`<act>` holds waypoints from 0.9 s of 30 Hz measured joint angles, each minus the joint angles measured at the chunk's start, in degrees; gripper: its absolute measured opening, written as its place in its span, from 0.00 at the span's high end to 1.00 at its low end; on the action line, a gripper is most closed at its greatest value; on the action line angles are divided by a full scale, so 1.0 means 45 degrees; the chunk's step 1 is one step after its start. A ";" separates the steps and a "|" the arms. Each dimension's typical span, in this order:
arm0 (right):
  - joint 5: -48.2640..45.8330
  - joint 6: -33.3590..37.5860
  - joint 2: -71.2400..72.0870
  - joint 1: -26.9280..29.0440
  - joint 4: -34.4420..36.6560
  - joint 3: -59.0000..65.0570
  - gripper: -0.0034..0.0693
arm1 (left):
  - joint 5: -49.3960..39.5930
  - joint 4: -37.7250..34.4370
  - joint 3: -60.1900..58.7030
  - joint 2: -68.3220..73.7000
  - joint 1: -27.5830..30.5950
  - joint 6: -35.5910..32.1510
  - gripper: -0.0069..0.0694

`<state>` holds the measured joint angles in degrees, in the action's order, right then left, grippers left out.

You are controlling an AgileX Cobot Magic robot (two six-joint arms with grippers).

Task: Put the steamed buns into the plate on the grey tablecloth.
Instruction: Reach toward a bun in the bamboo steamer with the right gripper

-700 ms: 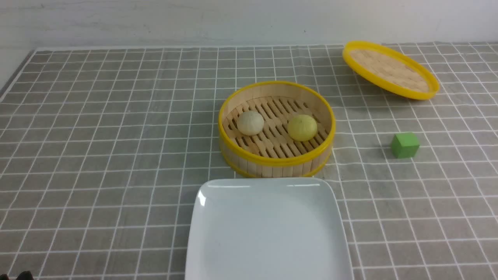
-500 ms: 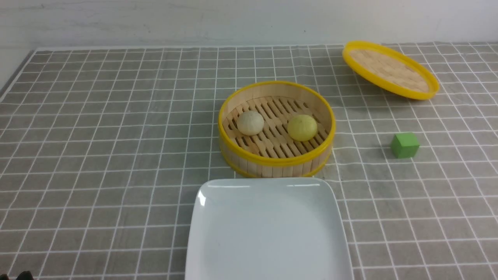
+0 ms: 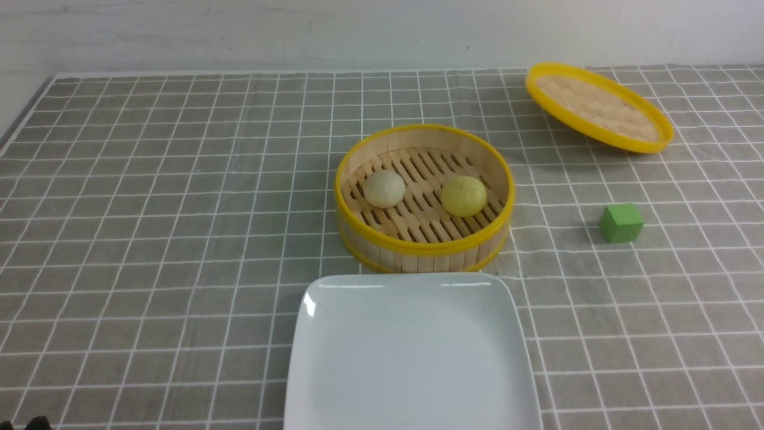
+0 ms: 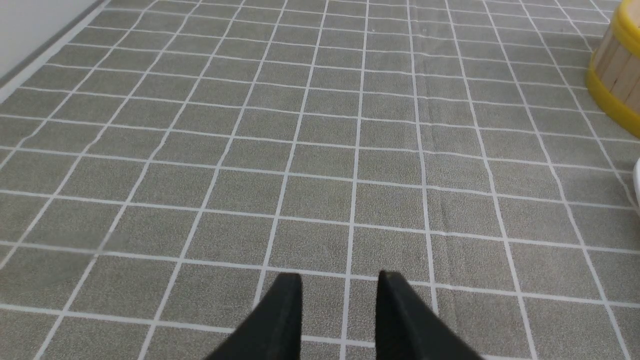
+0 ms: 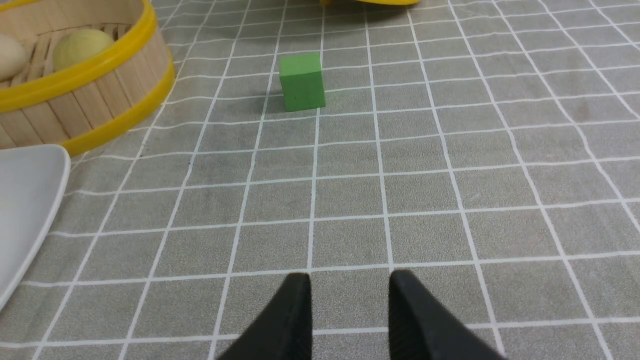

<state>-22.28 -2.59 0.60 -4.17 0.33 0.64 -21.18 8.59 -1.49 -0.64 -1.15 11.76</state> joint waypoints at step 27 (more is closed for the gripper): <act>0.0401 -0.0105 0.0000 0.0000 -0.0325 0.0067 0.62 | 0.0057 -0.4231 0.0000 0.0000 0.0000 0.3552 0.59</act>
<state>-20.47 -3.06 0.60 -4.17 -1.13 0.94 -20.92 -10.45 -1.49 -0.64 -1.15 27.74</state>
